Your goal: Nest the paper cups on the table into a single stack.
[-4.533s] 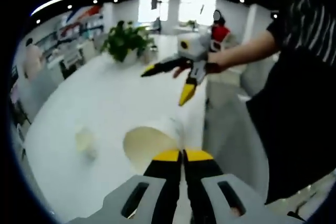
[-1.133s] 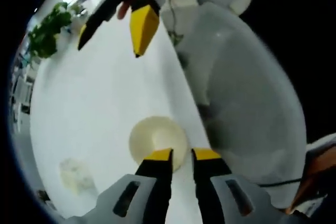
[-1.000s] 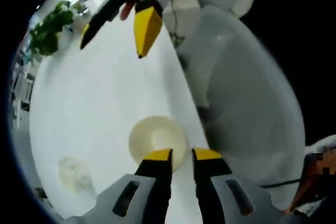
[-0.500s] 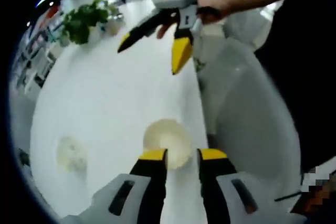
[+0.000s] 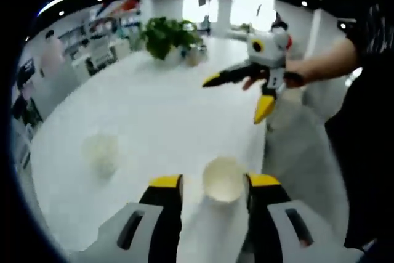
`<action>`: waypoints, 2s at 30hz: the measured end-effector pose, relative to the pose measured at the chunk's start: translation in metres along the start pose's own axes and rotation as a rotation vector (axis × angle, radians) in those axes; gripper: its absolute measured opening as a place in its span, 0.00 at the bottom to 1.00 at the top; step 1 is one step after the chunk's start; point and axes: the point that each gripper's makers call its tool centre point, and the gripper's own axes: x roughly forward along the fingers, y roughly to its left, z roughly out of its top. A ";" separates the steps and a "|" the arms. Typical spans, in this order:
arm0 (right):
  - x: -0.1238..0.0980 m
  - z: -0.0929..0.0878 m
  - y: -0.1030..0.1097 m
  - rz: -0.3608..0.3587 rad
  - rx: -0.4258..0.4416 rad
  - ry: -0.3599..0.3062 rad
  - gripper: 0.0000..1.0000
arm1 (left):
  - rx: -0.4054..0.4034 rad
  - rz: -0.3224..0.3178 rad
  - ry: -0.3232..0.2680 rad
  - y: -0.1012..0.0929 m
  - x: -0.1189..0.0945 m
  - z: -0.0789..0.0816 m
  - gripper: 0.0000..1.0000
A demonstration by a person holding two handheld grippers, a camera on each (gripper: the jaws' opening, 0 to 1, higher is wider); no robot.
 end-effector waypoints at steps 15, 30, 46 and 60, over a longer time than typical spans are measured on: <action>0.001 -0.003 0.003 0.002 0.020 0.007 1.00 | -0.170 0.190 -0.226 0.042 -0.020 0.020 0.76; 0.007 -0.005 0.004 0.007 0.032 0.021 1.00 | -0.154 0.281 -0.266 0.066 -0.027 0.019 1.00; 0.007 0.005 0.021 0.001 0.023 0.018 1.00 | -0.166 0.344 -0.298 0.131 -0.005 0.000 1.00; 0.017 -0.002 0.008 -0.092 0.077 0.049 1.00 | -0.165 0.367 -0.310 0.186 0.036 -0.016 1.00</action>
